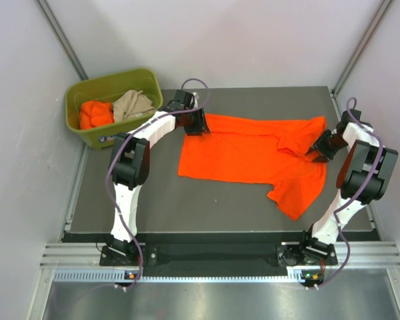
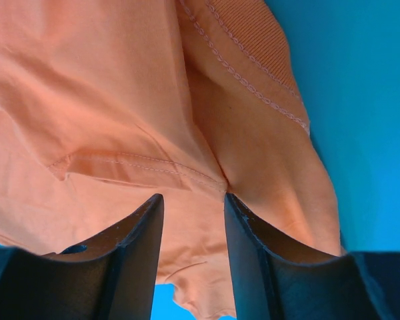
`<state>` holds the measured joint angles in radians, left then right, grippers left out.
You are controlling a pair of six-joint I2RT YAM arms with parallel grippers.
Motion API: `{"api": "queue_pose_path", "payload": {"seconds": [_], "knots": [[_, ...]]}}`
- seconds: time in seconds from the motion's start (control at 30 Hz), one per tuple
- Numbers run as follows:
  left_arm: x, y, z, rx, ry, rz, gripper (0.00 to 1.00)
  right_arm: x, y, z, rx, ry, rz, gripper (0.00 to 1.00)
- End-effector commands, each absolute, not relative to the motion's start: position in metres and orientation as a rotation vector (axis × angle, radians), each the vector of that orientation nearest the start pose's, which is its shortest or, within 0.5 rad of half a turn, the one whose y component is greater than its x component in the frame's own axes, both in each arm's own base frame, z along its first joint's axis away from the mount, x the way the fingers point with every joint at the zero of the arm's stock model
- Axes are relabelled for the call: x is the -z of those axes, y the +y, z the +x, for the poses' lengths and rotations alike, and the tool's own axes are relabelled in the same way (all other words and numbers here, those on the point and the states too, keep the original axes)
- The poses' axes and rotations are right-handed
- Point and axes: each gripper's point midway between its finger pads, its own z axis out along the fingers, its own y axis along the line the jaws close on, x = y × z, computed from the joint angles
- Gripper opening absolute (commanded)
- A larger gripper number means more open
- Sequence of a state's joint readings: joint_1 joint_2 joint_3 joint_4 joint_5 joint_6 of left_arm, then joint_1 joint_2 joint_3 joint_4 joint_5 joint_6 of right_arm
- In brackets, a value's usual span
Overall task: Fold and stack the t-shirts
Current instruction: Fold the tshirt
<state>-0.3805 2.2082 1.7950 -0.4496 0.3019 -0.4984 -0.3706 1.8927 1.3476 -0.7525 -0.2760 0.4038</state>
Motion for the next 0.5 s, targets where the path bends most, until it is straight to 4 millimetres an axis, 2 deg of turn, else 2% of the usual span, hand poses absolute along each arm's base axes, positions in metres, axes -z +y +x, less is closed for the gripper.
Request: {"api": "queue_pose_path", "payload": {"seconds": [0.0, 0.2, 0.47], "knots": [[-0.107, -0.274, 0.495, 0.757, 2.454, 0.032, 0.47, -0.05, -0.083, 0.37, -0.377, 2.637, 1.016, 0.42], [-0.107, -0.272, 0.496, 0.742, 2.457, 0.037, 0.47, -0.056, -0.089, 0.365, -0.349, 2.639, 0.995, 0.42], [-0.106, -0.271, 0.494, 0.739, 2.463, 0.039, 0.47, -0.043, -0.087, 0.36, -0.377, 2.662, 0.986, 0.4]]}}
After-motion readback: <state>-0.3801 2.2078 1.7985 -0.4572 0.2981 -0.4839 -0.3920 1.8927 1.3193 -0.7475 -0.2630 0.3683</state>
